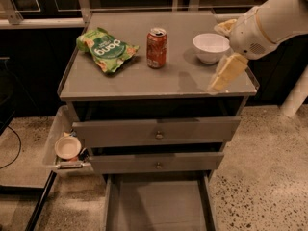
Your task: Place coke can into bottom drawer
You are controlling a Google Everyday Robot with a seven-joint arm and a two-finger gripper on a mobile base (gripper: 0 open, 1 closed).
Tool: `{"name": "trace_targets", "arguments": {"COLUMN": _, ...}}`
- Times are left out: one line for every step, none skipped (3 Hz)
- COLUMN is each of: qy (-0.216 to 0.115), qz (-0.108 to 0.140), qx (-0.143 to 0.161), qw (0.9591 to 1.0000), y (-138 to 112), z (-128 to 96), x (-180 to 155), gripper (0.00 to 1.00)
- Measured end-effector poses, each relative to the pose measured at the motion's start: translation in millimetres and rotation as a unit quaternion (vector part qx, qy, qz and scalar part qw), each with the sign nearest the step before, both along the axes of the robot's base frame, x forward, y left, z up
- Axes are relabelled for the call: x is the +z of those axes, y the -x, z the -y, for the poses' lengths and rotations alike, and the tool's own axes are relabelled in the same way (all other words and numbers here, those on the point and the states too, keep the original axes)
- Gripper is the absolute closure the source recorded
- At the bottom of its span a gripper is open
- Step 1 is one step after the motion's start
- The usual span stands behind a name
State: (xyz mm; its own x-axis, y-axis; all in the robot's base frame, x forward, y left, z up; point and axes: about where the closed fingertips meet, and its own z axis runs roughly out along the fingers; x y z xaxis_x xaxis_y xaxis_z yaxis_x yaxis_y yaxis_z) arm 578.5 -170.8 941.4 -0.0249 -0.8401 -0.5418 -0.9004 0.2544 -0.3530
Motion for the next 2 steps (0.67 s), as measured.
{"name": "trace_targets", "arguments": {"qy": -0.065, "qz": 0.023, "qx": 0.011, "qw": 0.9976, "y": -32.6, "z": -19.8, "x": -7.9, "gripper": 0.00}}
{"name": "trace_targets", "arguments": {"qy": -0.114, "qz": 0.029, "qx": 0.011, "qw": 0.9930, "y": -62.1, "z": -32.0, "x": -20.1, "gripper": 0.00}}
